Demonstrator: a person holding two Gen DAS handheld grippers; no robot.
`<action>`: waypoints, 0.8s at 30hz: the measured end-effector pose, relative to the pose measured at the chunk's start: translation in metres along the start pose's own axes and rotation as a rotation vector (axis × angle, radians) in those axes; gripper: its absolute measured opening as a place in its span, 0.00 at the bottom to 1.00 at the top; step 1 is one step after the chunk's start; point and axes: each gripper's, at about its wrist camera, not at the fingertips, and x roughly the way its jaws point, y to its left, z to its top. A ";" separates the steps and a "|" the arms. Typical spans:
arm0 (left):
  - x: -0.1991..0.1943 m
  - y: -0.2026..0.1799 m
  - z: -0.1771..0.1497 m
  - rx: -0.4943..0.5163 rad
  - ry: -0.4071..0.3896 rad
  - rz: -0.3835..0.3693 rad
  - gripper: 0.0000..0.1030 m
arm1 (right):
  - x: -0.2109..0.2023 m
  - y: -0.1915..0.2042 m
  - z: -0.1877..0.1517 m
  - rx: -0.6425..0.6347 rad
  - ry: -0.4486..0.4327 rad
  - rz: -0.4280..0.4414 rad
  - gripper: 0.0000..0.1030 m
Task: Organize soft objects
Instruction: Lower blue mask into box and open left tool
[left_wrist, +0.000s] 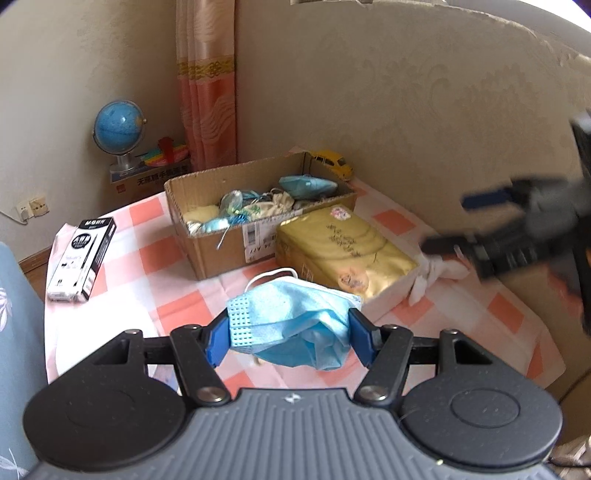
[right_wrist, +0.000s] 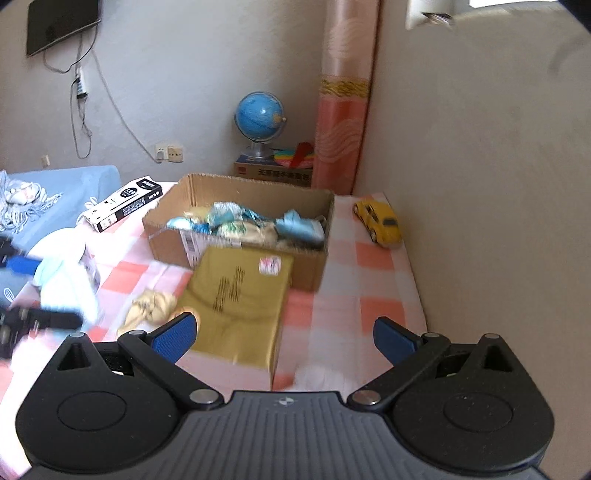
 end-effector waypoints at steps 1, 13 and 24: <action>0.002 0.001 0.004 0.003 0.001 0.000 0.62 | -0.003 -0.001 -0.006 0.015 -0.003 -0.006 1.00; 0.039 0.017 0.079 0.057 -0.039 0.025 0.62 | -0.026 -0.019 -0.049 0.161 -0.021 -0.040 1.00; 0.124 0.054 0.133 -0.061 0.002 0.111 0.62 | -0.022 -0.031 -0.050 0.175 -0.010 -0.071 1.00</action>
